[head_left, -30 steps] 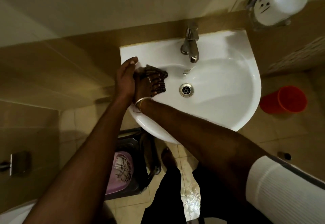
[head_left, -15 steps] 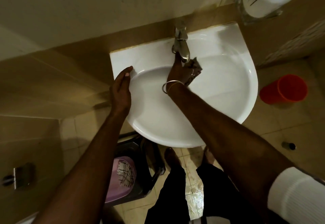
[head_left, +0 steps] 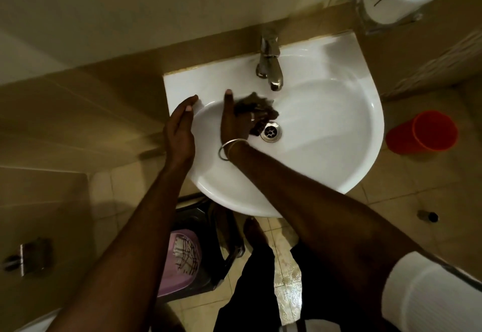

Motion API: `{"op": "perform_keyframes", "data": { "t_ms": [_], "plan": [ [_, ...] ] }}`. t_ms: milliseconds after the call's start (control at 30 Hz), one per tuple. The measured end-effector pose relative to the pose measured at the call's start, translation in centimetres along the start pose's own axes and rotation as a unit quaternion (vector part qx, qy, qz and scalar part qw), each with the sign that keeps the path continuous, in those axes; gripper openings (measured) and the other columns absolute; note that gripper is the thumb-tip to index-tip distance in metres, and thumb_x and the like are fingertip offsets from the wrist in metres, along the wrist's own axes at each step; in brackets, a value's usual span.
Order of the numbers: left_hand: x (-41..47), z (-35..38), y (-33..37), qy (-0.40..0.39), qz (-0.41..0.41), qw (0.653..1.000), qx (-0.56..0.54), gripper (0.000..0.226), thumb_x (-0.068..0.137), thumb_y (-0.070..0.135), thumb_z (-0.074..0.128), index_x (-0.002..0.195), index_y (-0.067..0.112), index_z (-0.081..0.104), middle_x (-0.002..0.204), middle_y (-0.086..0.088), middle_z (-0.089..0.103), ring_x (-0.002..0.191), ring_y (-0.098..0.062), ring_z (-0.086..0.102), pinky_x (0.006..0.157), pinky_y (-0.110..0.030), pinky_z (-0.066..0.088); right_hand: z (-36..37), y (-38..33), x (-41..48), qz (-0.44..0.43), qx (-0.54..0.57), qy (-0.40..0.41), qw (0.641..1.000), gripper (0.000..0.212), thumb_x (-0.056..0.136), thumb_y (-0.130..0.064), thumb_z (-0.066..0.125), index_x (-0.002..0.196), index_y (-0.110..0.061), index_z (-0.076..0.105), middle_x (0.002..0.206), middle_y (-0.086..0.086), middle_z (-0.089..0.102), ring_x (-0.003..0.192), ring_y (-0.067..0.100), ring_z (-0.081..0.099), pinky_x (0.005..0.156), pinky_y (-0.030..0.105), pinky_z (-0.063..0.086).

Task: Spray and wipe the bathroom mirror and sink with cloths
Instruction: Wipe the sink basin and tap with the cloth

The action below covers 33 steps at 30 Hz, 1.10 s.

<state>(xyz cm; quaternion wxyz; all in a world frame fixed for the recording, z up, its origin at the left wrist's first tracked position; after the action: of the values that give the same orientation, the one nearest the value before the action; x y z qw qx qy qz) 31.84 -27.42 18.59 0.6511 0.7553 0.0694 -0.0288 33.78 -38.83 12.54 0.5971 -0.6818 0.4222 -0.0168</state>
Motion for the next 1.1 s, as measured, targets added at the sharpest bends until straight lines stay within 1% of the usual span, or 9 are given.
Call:
{"op": "perform_keyframes", "data": {
  "t_ms": [100, 167, 233, 300, 500, 600, 800, 900, 1100],
  "plan": [
    [0.2, -0.1, 0.2, -0.001, -0.011, 1.000, 0.015, 0.035, 0.106, 0.015, 0.046, 0.131, 0.001, 0.066, 0.135, -0.007, 0.067, 0.126, -0.006, 0.061, 0.104, -0.016, 0.045, 2.6, 1.2, -1.8, 0.018, -0.085, -0.126, 0.988, 0.118, 0.076, -0.099, 0.022, 0.163, -0.019, 0.017, 0.169, 0.016, 0.018, 0.156, 0.032, 0.016, 0.127, 0.056, 0.008],
    [0.2, 0.0, 0.2, 0.003, -0.020, 1.000, 0.006, 0.035, 0.105, 0.012, 0.045, 0.130, -0.002, 0.065, 0.134, -0.010, 0.067, 0.124, -0.007, 0.062, 0.105, -0.018, 0.046, 2.7, 1.7, -4.2, 0.005, -0.171, -0.215, 0.962, 0.117, 0.079, -0.095, 0.011, 0.164, -0.015, 0.001, 0.171, 0.019, -0.002, 0.158, 0.036, -0.004, 0.125, 0.059, -0.005],
    [0.4, 0.0, 0.1, 0.007, -0.028, 1.000, -0.010, 0.034, 0.106, 0.011, 0.046, 0.129, -0.003, 0.066, 0.134, -0.012, 0.067, 0.126, -0.012, 0.062, 0.108, -0.022, 0.046, 1.0, 2.9, -5.9, -0.081, -0.288, -0.276, 0.913, 0.093, 0.099, -0.073, 0.018, 0.162, -0.012, -0.014, 0.168, 0.022, -0.019, 0.155, 0.039, -0.021, 0.122, 0.059, -0.017],
    [0.4, 0.0, 0.2, 0.007, -0.036, 0.999, -0.012, 0.034, 0.106, 0.013, 0.047, 0.129, -0.003, 0.066, 0.134, -0.013, 0.067, 0.128, -0.016, 0.061, 0.110, -0.026, 0.046, -1.2, 4.5, -7.4, -0.166, -0.362, -0.331, 0.855, 0.080, 0.107, -0.056, 0.025, 0.162, -0.014, -0.016, 0.167, 0.022, -0.024, 0.152, 0.041, -0.028, 0.121, 0.059, -0.020],
    [-0.3, 0.6, 0.5, 0.008, -0.025, 1.000, -0.002, 0.032, 0.105, 0.011, 0.049, 0.130, -0.001, 0.066, 0.135, -0.009, 0.067, 0.118, 0.003, 0.061, 0.100, -0.014, 0.045, -9.7, 7.4, -6.5, -0.202, -0.485, -0.440, 0.728, 0.071, 0.106, -0.061, 0.022, 0.163, -0.030, -0.008, 0.170, 0.008, -0.022, 0.155, 0.033, -0.025, 0.126, 0.051, -0.014],
    [-0.3, 0.9, 0.4, 0.008, -0.011, 1.000, -0.001, 0.032, 0.105, 0.010, 0.049, 0.131, -0.001, 0.065, 0.136, -0.011, 0.066, 0.117, 0.005, 0.060, 0.101, -0.013, 0.044, -14.4, 8.1, -4.0, -0.203, -0.564, -0.414, 0.685, 0.072, 0.105, -0.063, 0.019, 0.164, -0.031, -0.006, 0.170, 0.008, -0.020, 0.155, 0.033, -0.024, 0.126, 0.050, -0.014],
    [-0.3, 0.9, 0.1, 0.004, 0.002, 1.000, 0.009, 0.032, 0.104, 0.008, 0.050, 0.130, -0.002, 0.065, 0.135, -0.013, 0.066, 0.117, 0.005, 0.061, 0.103, -0.015, 0.044, -20.5, 8.4, 2.4, -0.226, -0.665, -0.294, 0.648, 0.074, 0.103, -0.065, 0.014, 0.162, -0.032, -0.015, 0.168, 0.009, -0.027, 0.153, 0.038, -0.028, 0.124, 0.061, -0.007],
    [-0.4, 0.7, 0.1, 0.004, 0.005, 1.000, 0.019, 0.032, 0.104, 0.009, 0.049, 0.131, -0.002, 0.065, 0.133, -0.010, 0.066, 0.116, 0.009, 0.061, 0.101, -0.014, 0.045, -22.4, 7.6, 5.5, -0.258, -0.665, -0.196, 0.673, 0.078, 0.102, -0.064, 0.011, 0.158, -0.024, -0.026, 0.165, 0.015, -0.032, 0.149, 0.041, -0.034, 0.124, 0.059, -0.011],
    [-0.4, 0.6, -0.1, 0.004, 0.004, 1.000, 0.015, 0.032, 0.104, 0.012, 0.052, 0.130, 0.001, 0.066, 0.134, -0.008, 0.067, 0.122, 0.000, 0.061, 0.103, -0.016, 0.045, -18.6, 7.8, 6.3, -0.225, -0.629, -0.119, 0.734, 0.089, 0.098, -0.067, 0.023, 0.163, -0.012, -0.005, 0.166, 0.031, -0.015, 0.150, 0.056, -0.018, 0.121, 0.066, -0.011]
  ]
}}
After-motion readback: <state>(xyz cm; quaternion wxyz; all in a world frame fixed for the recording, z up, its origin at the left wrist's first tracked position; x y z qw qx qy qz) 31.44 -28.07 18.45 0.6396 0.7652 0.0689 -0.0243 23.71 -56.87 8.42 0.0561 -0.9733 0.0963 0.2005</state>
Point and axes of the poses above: each hand's wrist, its own x-axis towards the middle knuckle, its own z-axis out of the palm, y = z × x, the point moved 1 cm from there along x, towards the middle knuckle
